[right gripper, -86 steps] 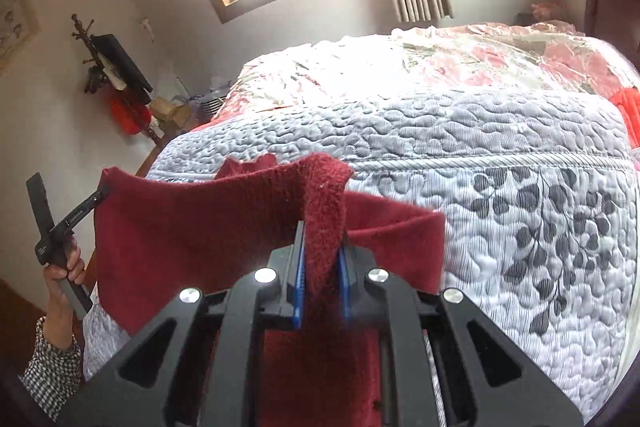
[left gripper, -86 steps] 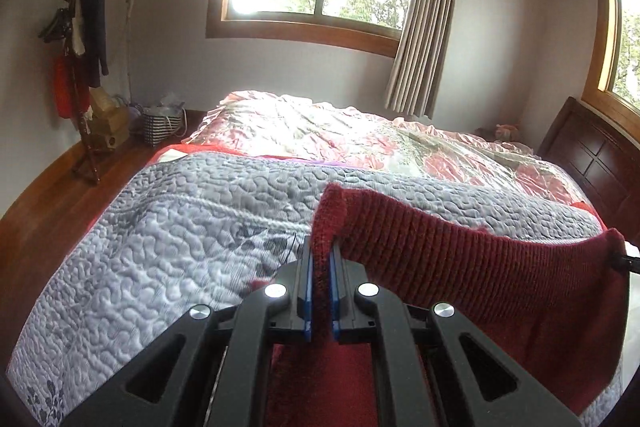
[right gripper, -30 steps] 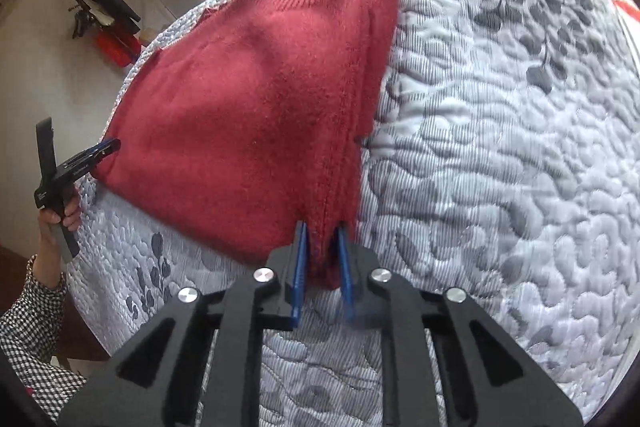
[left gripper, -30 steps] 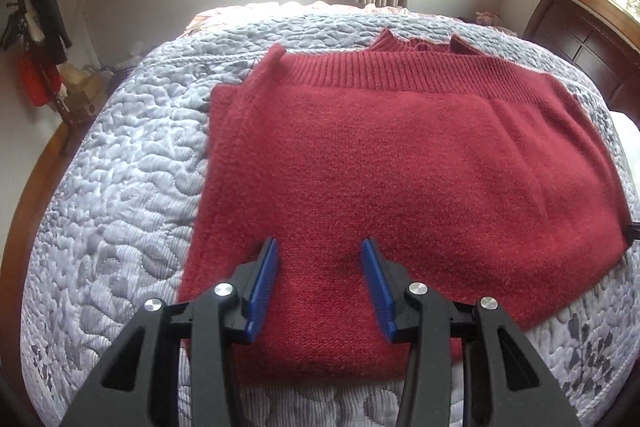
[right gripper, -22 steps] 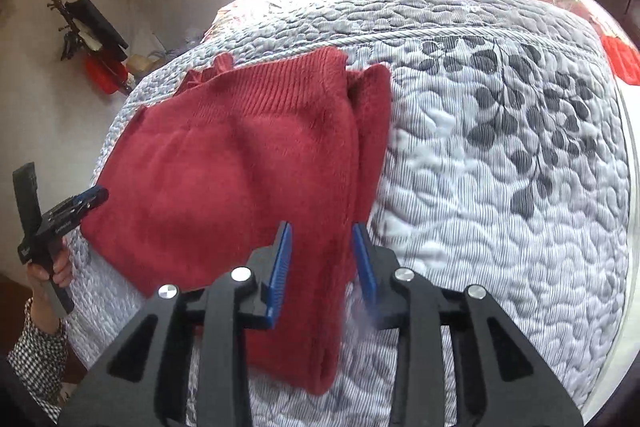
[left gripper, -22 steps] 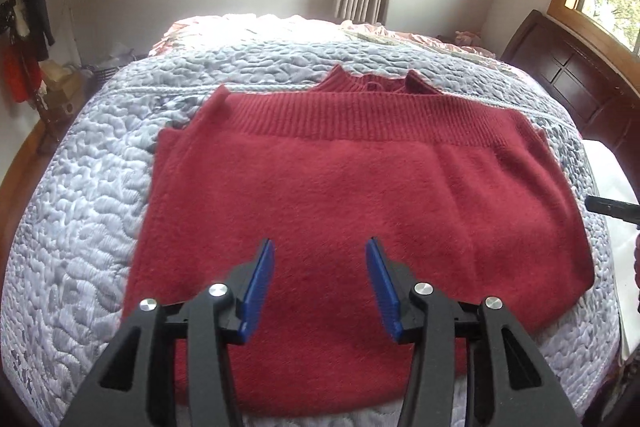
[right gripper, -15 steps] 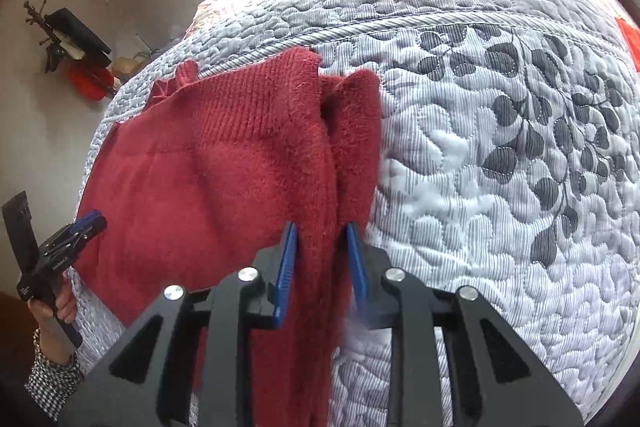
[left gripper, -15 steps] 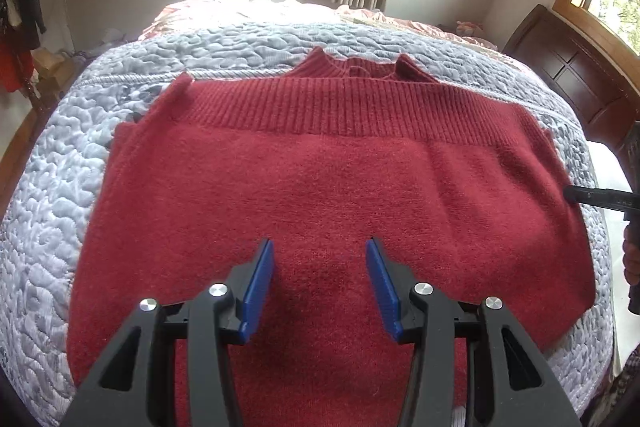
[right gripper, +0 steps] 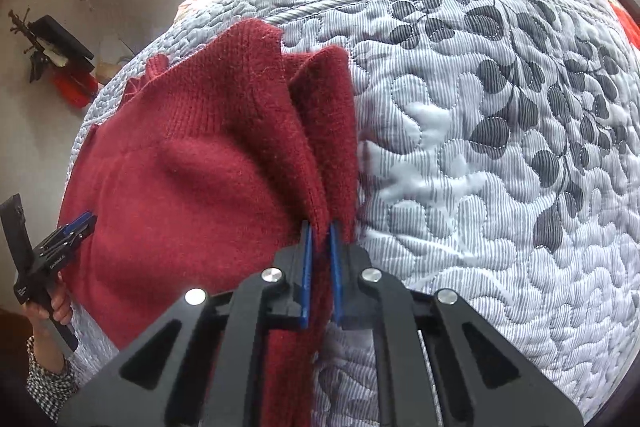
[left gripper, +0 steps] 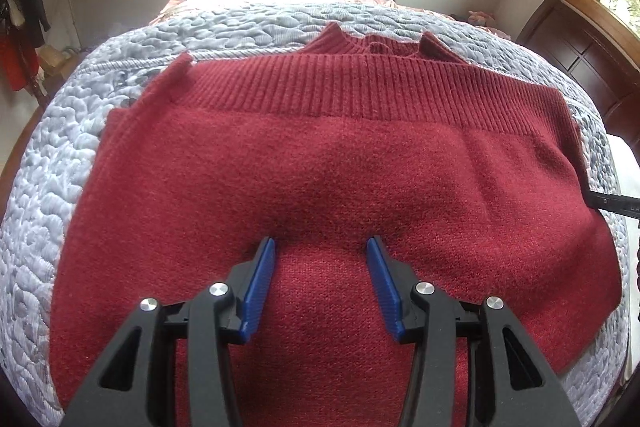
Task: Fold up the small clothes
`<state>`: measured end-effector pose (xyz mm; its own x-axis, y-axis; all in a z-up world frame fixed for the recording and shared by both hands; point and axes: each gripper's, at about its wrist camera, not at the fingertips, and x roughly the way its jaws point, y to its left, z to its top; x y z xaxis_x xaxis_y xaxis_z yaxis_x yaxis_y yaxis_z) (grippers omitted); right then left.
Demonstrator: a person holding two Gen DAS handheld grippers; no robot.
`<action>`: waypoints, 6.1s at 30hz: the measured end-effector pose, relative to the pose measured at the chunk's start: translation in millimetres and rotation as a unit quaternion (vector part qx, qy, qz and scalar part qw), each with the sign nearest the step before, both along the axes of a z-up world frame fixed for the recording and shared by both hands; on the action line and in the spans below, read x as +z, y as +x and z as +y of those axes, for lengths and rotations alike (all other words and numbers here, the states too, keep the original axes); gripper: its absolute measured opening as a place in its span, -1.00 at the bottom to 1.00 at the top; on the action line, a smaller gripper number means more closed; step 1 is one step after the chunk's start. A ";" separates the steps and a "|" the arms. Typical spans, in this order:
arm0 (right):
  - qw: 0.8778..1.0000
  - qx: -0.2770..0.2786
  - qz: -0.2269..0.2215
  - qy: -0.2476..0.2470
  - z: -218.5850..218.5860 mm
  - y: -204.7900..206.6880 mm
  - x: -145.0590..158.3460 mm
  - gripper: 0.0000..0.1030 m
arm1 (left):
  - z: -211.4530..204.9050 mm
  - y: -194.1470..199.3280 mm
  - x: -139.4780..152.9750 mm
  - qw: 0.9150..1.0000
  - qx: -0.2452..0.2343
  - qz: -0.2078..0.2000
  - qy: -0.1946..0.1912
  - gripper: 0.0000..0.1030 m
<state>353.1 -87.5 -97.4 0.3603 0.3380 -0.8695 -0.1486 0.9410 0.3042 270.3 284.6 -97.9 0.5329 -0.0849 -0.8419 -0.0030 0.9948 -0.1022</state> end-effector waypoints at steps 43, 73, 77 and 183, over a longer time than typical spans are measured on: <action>0.996 0.049 0.038 0.069 -15.0 -82.4 -0.2 -0.81 | 32.5 -28.8 1.0 1.000 -0.001 0.007 0.015 0.12; 0.977 0.209 0.003 0.039 200.0 -72.8 95.8 -0.81 | 93.8 -39.2 45.2 0.999 0.008 -0.021 -0.045 0.30; 0.973 0.230 0.019 0.006 240.4 -73.6 72.5 -0.80 | 99.1 -38.9 42.9 0.998 0.015 -0.019 -0.054 0.30; 0.979 0.183 0.052 0.074 202.3 -137.6 23.9 0.20 | 136.5 -111.0 45.7 0.993 0.019 -0.016 -0.114 -0.86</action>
<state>215.5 114.8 -73.5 0.1036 0.5528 -0.8268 -0.4278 0.7753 0.4648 159.3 421.1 -52.3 0.5655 -0.2501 -0.7859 -0.0332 0.9453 -0.3246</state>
